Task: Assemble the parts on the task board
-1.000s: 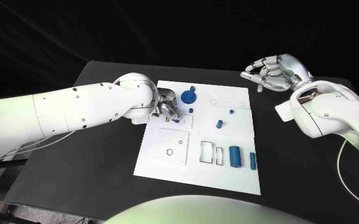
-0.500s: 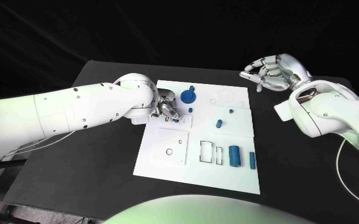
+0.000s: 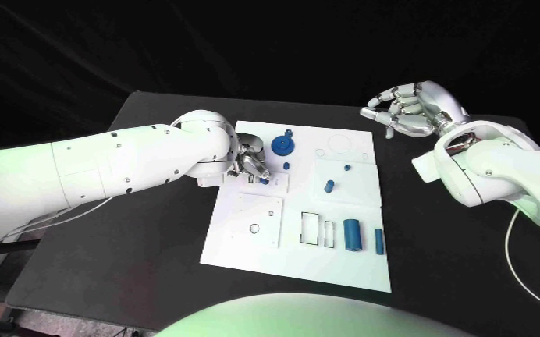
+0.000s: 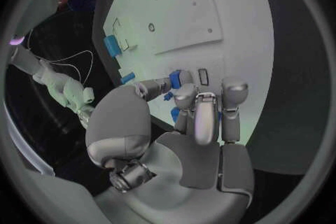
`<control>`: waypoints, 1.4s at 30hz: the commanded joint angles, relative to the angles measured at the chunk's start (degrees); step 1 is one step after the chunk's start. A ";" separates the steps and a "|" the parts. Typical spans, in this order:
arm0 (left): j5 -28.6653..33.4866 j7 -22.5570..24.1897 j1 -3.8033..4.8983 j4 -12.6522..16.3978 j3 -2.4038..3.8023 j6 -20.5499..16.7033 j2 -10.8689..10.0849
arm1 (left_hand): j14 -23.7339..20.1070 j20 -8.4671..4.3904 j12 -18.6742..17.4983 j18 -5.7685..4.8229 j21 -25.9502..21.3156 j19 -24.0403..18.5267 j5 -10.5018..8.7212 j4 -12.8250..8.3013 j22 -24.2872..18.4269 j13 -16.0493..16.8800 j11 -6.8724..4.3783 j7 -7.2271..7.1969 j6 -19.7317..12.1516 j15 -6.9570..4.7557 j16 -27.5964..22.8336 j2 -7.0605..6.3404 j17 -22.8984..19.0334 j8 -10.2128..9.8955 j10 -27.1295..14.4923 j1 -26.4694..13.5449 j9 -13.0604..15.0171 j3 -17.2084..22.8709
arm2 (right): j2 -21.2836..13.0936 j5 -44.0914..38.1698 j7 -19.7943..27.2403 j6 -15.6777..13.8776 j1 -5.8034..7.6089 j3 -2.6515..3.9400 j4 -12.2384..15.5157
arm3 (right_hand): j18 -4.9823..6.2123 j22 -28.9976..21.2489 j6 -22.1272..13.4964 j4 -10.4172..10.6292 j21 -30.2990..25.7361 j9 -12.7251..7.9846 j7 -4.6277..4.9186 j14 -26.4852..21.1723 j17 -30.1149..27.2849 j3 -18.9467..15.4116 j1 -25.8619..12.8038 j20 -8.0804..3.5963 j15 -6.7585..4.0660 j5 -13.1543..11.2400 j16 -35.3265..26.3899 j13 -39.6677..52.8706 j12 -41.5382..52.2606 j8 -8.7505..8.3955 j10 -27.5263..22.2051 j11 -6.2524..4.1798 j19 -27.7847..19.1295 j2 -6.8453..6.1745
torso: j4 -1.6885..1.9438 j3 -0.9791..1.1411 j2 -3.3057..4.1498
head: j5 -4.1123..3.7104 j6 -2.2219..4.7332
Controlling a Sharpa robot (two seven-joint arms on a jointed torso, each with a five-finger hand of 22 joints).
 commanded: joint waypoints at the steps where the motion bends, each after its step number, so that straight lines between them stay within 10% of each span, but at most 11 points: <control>1: 0.44 0.23 -0.11 0.01 -0.07 1.10 0.14 | 2.96 -0.15 0.31 -0.69 -0.27 0.43 -0.32 -2.00 -0.07 0.07 -0.15 -0.14 0.29 -0.40 0.31 -0.14 1.24 -0.32 0.27 -0.97 -0.12 1.32 | -0.02 -0.10 0.55 0.70 -0.06 0.00 0.04 | 1.18 -0.09 -0.38 0.03 -0.34 0.08 0.10 -0.37 -0.02 -0.39 0.00 -0.05 0.03 -0.16 -0.34 -0.05 -0.30 0.39 -0.52 -0.03 0.03 0.46 | -0.02 0.00 -0.02 | 0.05 0.02; 11: 0.09 0.27 -0.11 0.02 -0.06 0.68 -0.09 | 2.95 -0.17 0.53 -0.72 -0.71 0.72 -0.80 3.60 -0.30 0.45 -0.06 -0.06 1.31 -0.35 0.32 0.04 1.26 -0.87 0.22 -2.95 -0.73 -9.65 | -0.08 0.00 0.59 0.73 -0.13 0.00 0.04 | 1.18 -0.15 -0.45 0.05 -0.44 0.08 0.11 -0.35 -0.05 -0.50 -0.19 -0.05 0.04 -0.17 -0.43 -0.13 -0.33 0.44 -0.53 -0.02 0.09 0.51 | 0.02 -0.01 -0.01 | 0.02 0.15; 28: -0.04 0.43 -0.12 0.04 0.37 -1.08 -0.63 | 2.95 -0.17 0.79 -0.72 -0.81 0.85 -0.70 6.37 -0.30 0.95 -0.06 -0.07 1.53 -0.36 0.32 0.06 1.26 -1.12 0.39 -2.22 -0.95 -14.56 | -0.04 0.35 0.78 0.96 -0.36 -0.01 0.00 | 1.17 -0.28 -0.61 0.06 -0.65 0.08 0.13 -0.30 -0.09 -0.72 -0.65 -0.04 0.05 -0.17 -0.59 -0.33 -0.43 0.56 -0.57 0.00 0.22 0.65 | -0.03 -0.04 -0.03 | 0.03 0.39; 42: 3.00 0.32 1.28 1.41 4.65 -2.92 -3.63 | 2.74 -0.03 -1.75 -0.42 -1.84 -0.31 -0.30 8.81 -2.08 -3.62 0.48 0.59 -0.44 0.01 0.11 -0.32 0.70 -2.20 -2.57 1.66 -1.30 -19.94 | -0.03 0.60 0.87 1.17 -0.62 -0.01 -0.12 | 1.17 -0.28 -0.61 0.06 -0.65 0.08 0.13 -0.30 -0.09 -0.72 -0.65 -0.04 0.05 -0.17 -0.59 -0.33 -0.43 0.56 -0.57 0.00 0.22 0.65 | -0.01 0.05 -0.03 | -0.03 0.82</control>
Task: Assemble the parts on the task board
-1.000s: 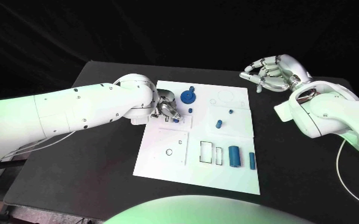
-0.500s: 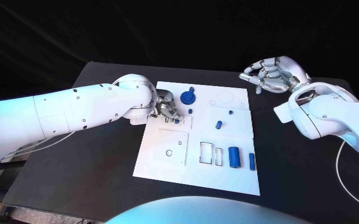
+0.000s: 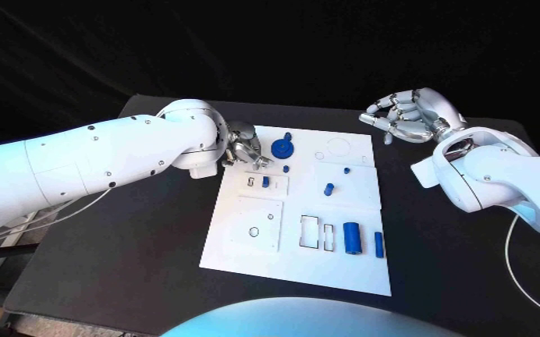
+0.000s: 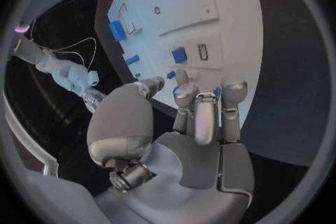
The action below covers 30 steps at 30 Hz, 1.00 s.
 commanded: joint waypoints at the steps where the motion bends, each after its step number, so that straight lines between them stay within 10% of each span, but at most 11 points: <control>1: 2.16 0.29 0.91 -0.71 0.49 -1.19 -0.21 | 2.57 0.28 -1.77 -0.34 -0.97 -1.28 0.34 0.25 -1.59 -3.13 0.61 0.67 -2.13 0.29 -0.07 -0.09 0.25 -1.32 -2.31 1.99 -0.55 -1.38 | 0.05 -0.01 0.60 0.91 -0.06 0.00 -0.05 | 1.17 -0.08 -0.42 0.06 -0.20 0.06 -0.06 -0.30 -0.05 -0.40 -0.27 -0.04 0.05 -0.17 -0.37 -0.05 -0.20 0.34 -0.57 0.00 0.22 0.27 | 0.05 0.07 0.00 | 0.04 0.16; 11: 1.07 0.47 2.75 -7.26 1.04 -0.13 1.63 | 1.49 2.27 -5.33 0.33 -3.23 -4.10 0.42 0.51 -5.41 -9.99 3.48 3.89 -7.24 2.82 -0.80 0.33 -1.84 -7.69 -7.70 4.58 -4.46 -5.14 | 0.27 0.00 0.47 0.94 -0.10 0.00 -0.23 | 1.17 -0.13 -0.48 0.04 -0.29 0.06 -0.06 -0.24 0.07 -0.49 -0.42 -0.04 0.05 -0.16 -0.35 0.04 -0.07 0.40 -0.48 0.00 0.27 0.33 | -0.05 0.03 0.23 | 0.23 0.63; 30: -4.09 0.80 2.94 -16.04 -0.58 3.99 6.52 | 1.30 2.57 -5.37 0.43 -3.42 -4.32 0.41 0.53 -5.72 -10.34 3.61 3.96 -6.58 3.01 -0.92 0.54 -2.28 -7.95 -7.94 5.08 -4.95 -5.98 | 0.37 0.00 0.35 0.71 -0.11 -0.02 -0.30 | 1.17 -0.19 -0.53 0.00 -0.38 0.06 -0.07 -0.26 -0.15 -0.53 -0.40 -0.04 0.05 -0.15 -0.56 -0.18 -0.23 0.47 -0.57 -0.01 0.34 0.38 | 0.05 -0.06 0.11 | 0.10 0.54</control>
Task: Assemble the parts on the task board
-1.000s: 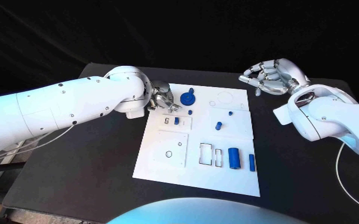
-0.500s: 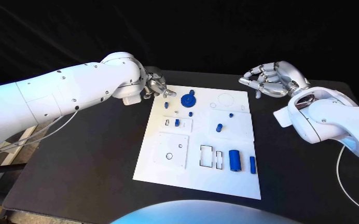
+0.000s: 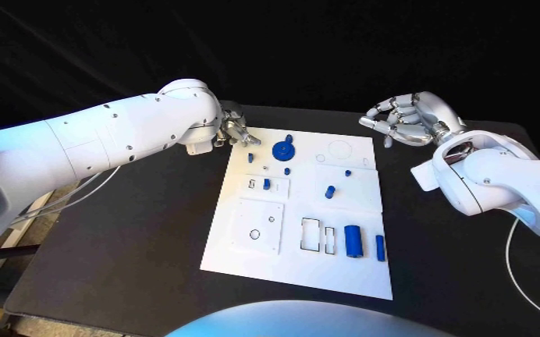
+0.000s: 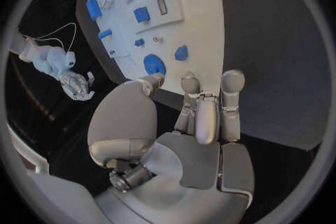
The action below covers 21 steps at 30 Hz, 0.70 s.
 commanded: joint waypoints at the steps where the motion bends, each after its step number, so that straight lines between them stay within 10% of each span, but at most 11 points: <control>1: -2.96 0.59 0.09 -1.06 -0.16 2.66 0.79 | 1.28 0.36 -0.18 0.43 -0.34 -0.20 0.10 0.18 -0.25 -0.25 0.05 -0.01 0.43 0.53 -0.25 0.23 -0.14 -0.09 -0.44 0.54 -0.15 -0.50 | 0.06 -0.17 0.35 0.47 -0.04 0.00 -0.04 | 1.16 -0.07 -0.56 0.00 -0.42 0.08 -0.06 -0.31 -0.31 -0.23 -0.41 -0.04 0.06 -0.15 -0.33 -0.28 -0.40 0.25 -0.68 0.00 0.34 0.36 | 0.00 -0.06 0.02 | -0.13 -0.01; 21: -0.07 0.51 0.05 -3.42 -1.00 6.24 2.59 | 0.89 0.50 -0.88 0.73 -1.16 -1.25 0.06 0.23 -1.72 -1.60 0.04 -0.07 1.07 0.56 -0.55 1.22 -0.93 -0.15 -1.46 -0.22 -0.53 -1.48 | 0.42 -0.34 0.51 0.18 -0.14 -0.03 -0.53 | 1.12 -0.97 -1.70 0.00 -2.14 0.03 0.30 -2.23 -5.04 -0.59 -0.01 0.28 0.41 -0.11 -4.73 -6.08 -5.92 0.79 -4.76 0.36 -0.09 0.52 | -0.02 -0.09 0.03 | -0.30 -0.03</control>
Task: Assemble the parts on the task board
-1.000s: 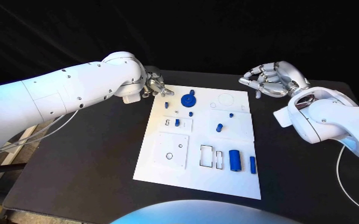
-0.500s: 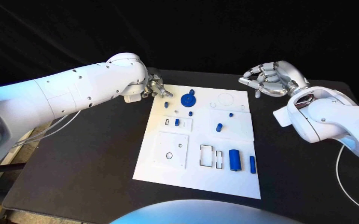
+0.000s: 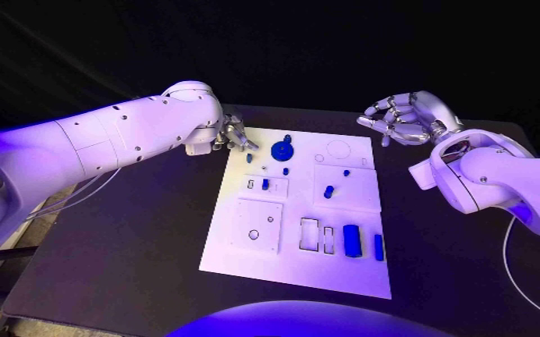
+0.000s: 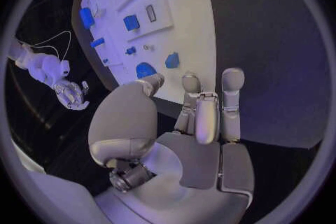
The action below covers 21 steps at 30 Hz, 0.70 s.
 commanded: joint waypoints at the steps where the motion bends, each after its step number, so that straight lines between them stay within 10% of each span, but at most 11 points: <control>1: 1.67 0.53 0.04 0.05 -0.03 2.15 0.22 | 0.69 0.08 -0.34 0.71 -0.22 -0.42 0.06 0.00 -0.07 -0.10 0.04 0.13 0.44 0.37 -0.32 0.60 -0.09 -0.16 -0.46 -0.05 -0.08 -0.46 | 0.10 -0.38 0.50 0.25 -0.12 -0.02 -0.05 | 1.12 -0.08 -0.43 0.00 -0.19 0.05 0.06 -0.36 -0.11 -0.27 -0.01 0.27 0.02 -0.11 -0.28 -0.13 -0.35 0.36 -0.30 0.03 -0.09 0.53 | -0.01 -0.01 0.03 | 0.10 -0.11; 21: 3.11 0.39 0.03 0.38 -0.23 3.63 0.24 | 0.63 0.00 -0.13 0.71 -0.21 -0.38 0.30 -0.37 0.14 -0.24 -0.29 -0.24 1.73 0.10 -0.23 3.28 0.02 0.08 -0.48 2.90 -0.61 -0.25 | 0.30 -0.43 0.33 0.29 -0.34 -0.03 -0.26 | 1.13 -0.30 -0.52 0.01 -0.55 0.05 0.09 -0.61 -0.79 -0.25 0.07 0.32 0.04 -0.10 -1.07 -0.97 -1.05 0.54 -0.75 0.05 -0.11 0.78 | -0.06 0.11 -0.06 | 0.53 -0.25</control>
